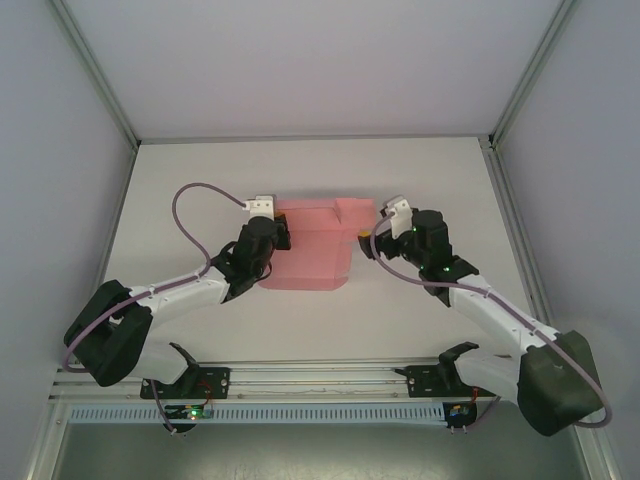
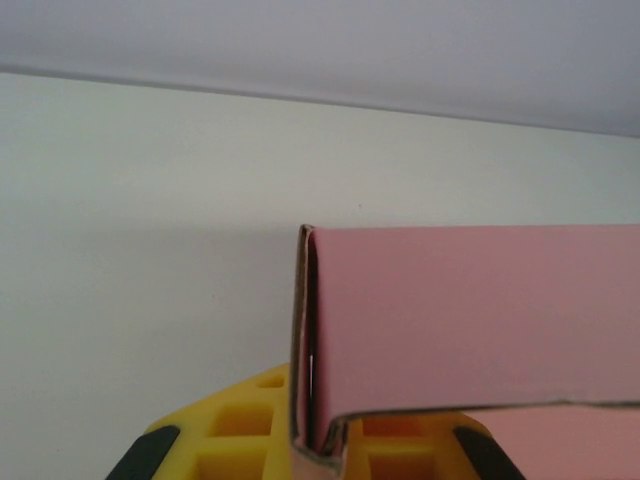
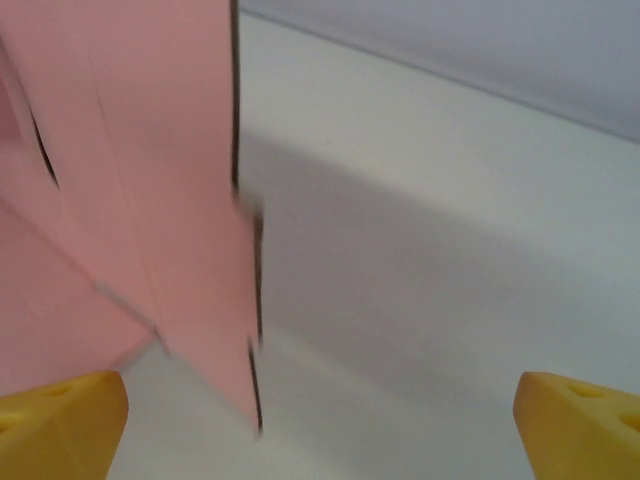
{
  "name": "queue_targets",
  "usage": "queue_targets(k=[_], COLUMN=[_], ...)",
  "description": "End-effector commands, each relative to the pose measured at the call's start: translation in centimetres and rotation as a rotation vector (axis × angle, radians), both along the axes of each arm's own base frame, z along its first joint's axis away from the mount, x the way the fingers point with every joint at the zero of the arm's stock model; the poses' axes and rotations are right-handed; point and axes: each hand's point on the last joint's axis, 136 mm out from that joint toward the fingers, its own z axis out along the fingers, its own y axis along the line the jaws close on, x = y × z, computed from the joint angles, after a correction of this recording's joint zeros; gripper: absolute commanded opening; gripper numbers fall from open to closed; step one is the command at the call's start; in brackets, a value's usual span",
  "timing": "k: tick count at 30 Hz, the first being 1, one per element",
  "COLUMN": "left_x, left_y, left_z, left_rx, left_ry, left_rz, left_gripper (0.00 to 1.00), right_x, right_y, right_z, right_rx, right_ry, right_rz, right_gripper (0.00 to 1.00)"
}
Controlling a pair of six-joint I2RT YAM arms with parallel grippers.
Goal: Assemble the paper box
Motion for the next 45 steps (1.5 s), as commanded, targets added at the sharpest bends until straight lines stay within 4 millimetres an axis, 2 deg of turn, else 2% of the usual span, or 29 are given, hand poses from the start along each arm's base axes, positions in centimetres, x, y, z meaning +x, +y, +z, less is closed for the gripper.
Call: queue_targets(k=[1,5,7,9,13,16,19,23,27,31,39,41,45], left_x=[0.4,0.5,0.6,0.7,0.8,0.8,0.8,0.5,0.3,0.2,0.2,0.2,0.1], left_y=[0.1,-0.1,0.0,0.4,1.0,1.2,0.8,0.4,0.5,0.4,-0.2,-0.2,-0.4], left_z=[2.0,2.3,2.5,2.3,2.0,2.1,2.5,2.7,3.0,3.1,2.6,2.6,2.5], left_rx=[-0.031,-0.047,-0.049,-0.031,-0.006,-0.016,-0.039,-0.047,-0.048,-0.064,-0.046,-0.048,-0.051], left_ry=[-0.066,-0.074,-0.077,-0.068,-0.064,-0.065,-0.073,-0.065,-0.071,-0.081,-0.072,-0.071,-0.075], left_rz=[-0.003,-0.007,0.002,0.021,0.052,0.065,0.046,0.019,0.016,0.007,-0.026,-0.025,-0.037], left_gripper=[0.00,0.00,0.00,0.00,0.00,0.00,0.00,0.00,0.00,0.00,0.00,0.00,0.00], right_x=[1.2,1.1,1.1,1.1,0.5,-1.1,-2.5,-2.8,-1.6,-0.5,0.6,0.5,0.9], right_y=[1.8,3.5,3.5,2.7,-0.2,-0.6,0.2,1.0,1.0,1.9,5.7,6.2,6.5], right_z=[3.8,3.2,2.8,2.7,2.7,1.3,-0.9,-1.9,-1.0,0.1,4.1,4.3,3.3], right_rx=[0.091,0.126,0.111,0.070,0.003,0.009,0.033,0.059,0.054,0.087,0.271,0.275,0.261], right_ry=[-0.082,-0.053,-0.047,-0.051,-0.039,0.017,0.097,0.133,0.104,0.082,-0.014,-0.018,0.020], right_rz=[0.065,0.131,0.129,0.102,0.024,0.060,0.123,0.156,0.143,0.171,0.319,0.347,0.341], right_gripper=[0.99,0.98,0.98,0.98,0.98,0.98,0.98,0.98,0.98,0.98,0.98,0.98,0.98])
